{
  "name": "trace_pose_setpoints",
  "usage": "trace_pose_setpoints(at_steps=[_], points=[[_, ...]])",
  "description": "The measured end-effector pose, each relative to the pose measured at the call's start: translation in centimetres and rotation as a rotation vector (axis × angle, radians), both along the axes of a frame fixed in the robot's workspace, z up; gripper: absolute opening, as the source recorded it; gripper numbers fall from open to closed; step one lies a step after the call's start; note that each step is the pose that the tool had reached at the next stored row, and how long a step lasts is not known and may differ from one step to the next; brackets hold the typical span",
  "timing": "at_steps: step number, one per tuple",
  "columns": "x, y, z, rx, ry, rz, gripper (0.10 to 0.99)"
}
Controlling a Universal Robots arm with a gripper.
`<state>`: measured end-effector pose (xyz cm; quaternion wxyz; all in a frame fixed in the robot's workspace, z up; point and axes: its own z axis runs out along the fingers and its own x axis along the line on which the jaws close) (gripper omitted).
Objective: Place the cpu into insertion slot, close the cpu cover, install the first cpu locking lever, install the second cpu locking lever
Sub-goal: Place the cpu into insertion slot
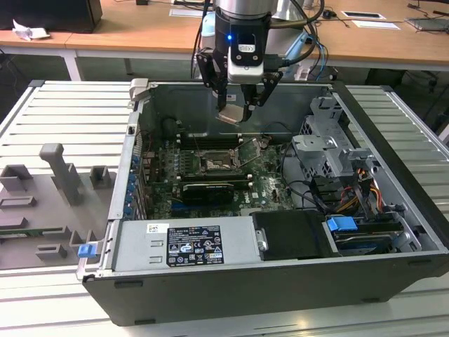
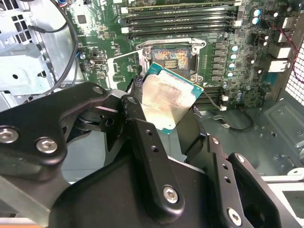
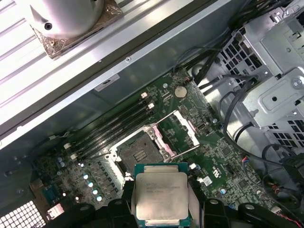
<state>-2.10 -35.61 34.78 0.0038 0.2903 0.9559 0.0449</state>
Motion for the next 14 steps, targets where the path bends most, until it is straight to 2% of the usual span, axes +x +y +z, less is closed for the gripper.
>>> trace_pose_setpoints(at_steps=[14], points=[[0.00, 0.00, 0.00, 0.000, 0.0000, -0.031, 0.529]])
